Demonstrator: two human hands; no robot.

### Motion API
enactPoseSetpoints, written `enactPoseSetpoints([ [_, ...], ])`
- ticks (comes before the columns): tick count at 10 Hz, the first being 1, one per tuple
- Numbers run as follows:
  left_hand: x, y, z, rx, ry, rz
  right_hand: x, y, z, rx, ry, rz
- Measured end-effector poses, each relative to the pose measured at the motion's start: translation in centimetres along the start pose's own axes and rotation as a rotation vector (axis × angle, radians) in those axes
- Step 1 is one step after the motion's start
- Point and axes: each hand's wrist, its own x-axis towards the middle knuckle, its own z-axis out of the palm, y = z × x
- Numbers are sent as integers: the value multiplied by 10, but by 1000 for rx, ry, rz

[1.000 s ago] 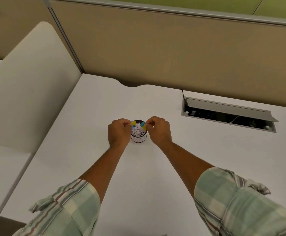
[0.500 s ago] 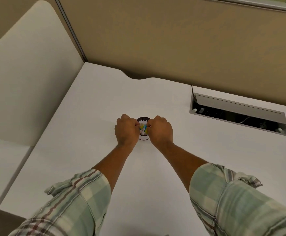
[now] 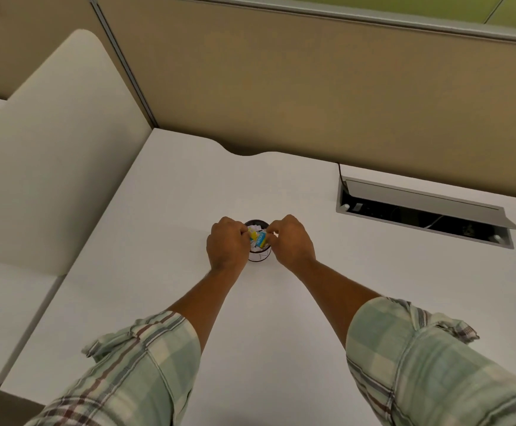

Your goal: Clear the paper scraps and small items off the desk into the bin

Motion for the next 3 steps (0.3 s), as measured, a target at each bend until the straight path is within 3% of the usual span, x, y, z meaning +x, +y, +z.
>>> enactPoseSetpoints([
  [3, -33, -5, -6, 181, 24, 183, -40, 25, -31, -98, 4, -38],
])
